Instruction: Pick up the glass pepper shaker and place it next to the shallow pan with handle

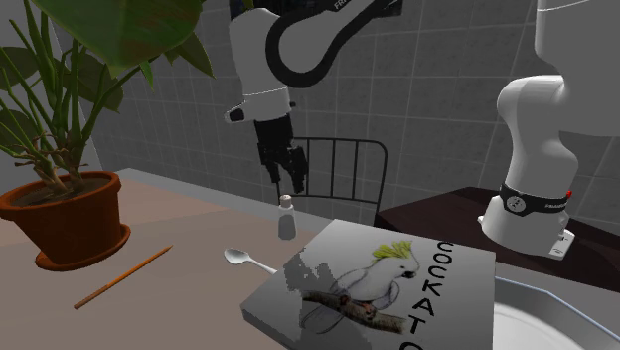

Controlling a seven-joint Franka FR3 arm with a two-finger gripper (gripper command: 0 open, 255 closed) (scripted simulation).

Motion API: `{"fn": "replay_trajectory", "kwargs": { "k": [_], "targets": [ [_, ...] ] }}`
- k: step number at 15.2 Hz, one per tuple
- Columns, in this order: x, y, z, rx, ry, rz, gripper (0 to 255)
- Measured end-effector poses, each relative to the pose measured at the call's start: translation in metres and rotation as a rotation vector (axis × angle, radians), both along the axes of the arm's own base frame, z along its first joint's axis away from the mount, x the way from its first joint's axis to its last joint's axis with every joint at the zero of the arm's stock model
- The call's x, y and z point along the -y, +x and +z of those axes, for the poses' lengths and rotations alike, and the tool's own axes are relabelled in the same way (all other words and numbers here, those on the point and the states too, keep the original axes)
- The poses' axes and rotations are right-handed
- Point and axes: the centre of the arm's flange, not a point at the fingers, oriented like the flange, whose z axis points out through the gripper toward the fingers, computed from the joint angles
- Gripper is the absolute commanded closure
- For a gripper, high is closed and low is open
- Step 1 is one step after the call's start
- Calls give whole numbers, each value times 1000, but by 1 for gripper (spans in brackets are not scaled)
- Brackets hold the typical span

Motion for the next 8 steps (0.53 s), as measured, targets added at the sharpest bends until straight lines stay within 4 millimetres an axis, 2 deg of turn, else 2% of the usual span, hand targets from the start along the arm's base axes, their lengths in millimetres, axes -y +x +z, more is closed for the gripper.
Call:
{"fn": "replay_trajectory", "kwargs": {
  "k": [8],
  "targets": [
    [3, -2, -42, -3, 0, 4, 0]
  ]
}}
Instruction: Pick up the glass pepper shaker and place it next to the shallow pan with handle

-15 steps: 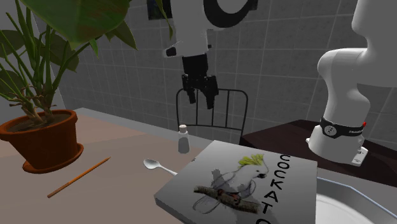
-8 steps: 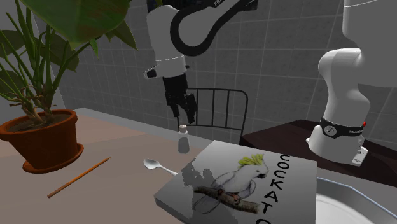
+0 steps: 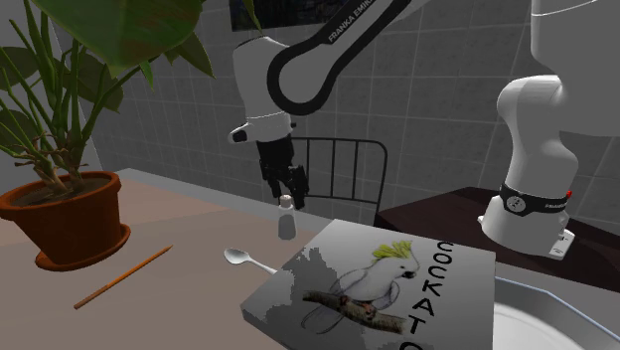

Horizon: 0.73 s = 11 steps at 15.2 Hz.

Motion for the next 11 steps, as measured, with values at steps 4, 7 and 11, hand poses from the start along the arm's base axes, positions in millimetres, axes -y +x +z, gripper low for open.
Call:
{"fn": "replay_trajectory", "kwargs": {
  "k": [4, 7, 11],
  "targets": [
    [0, 0, -3, 1, 0, 0, 0],
    [0, 0, -3, 1, 0, 0, 255],
    [0, 0, -3, 1, 0, 0, 255]
  ]
}}
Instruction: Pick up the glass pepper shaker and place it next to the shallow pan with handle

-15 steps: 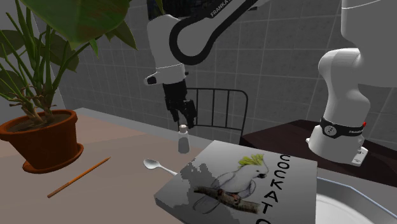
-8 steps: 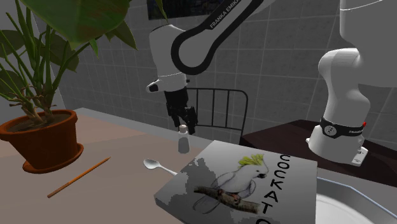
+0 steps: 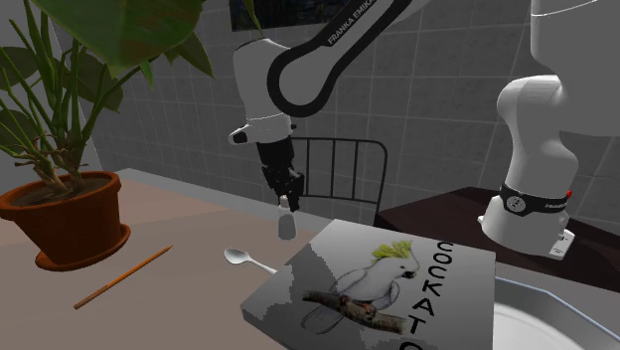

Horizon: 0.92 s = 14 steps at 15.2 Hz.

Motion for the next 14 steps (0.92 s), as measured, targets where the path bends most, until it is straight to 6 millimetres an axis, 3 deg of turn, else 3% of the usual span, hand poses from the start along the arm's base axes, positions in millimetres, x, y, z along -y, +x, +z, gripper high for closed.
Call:
{"fn": "replay_trajectory", "kwargs": {
  "k": [7, 14],
  "targets": [
    [0, 0, 2, 0, 0, 0, 255],
    [1, 0, 37, 0, 0, 0, 255]
  ]
}}
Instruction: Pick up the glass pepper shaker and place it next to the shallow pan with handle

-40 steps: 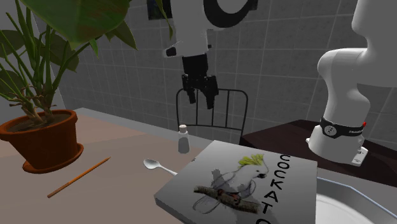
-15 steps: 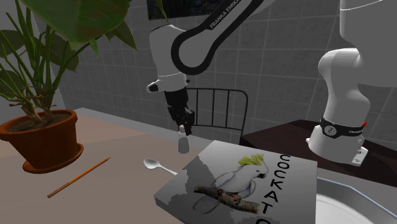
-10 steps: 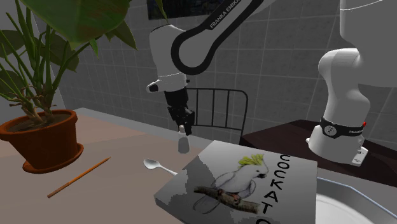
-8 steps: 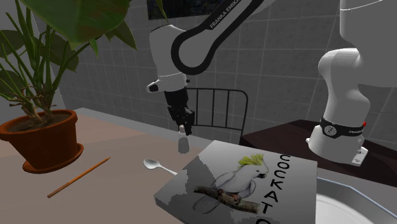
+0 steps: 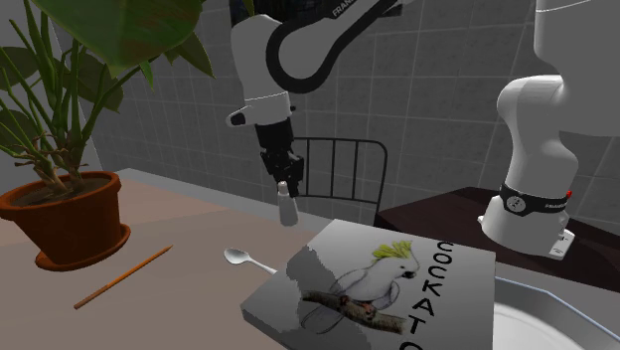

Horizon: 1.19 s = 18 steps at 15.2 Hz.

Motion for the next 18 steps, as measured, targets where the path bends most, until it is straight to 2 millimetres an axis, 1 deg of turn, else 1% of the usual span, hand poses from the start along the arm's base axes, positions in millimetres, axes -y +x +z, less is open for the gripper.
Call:
{"fn": "replay_trajectory", "kwargs": {
  "k": [18],
  "targets": [
    [-1, -1, 94, 0, 0, 0, 255]
  ]
}}
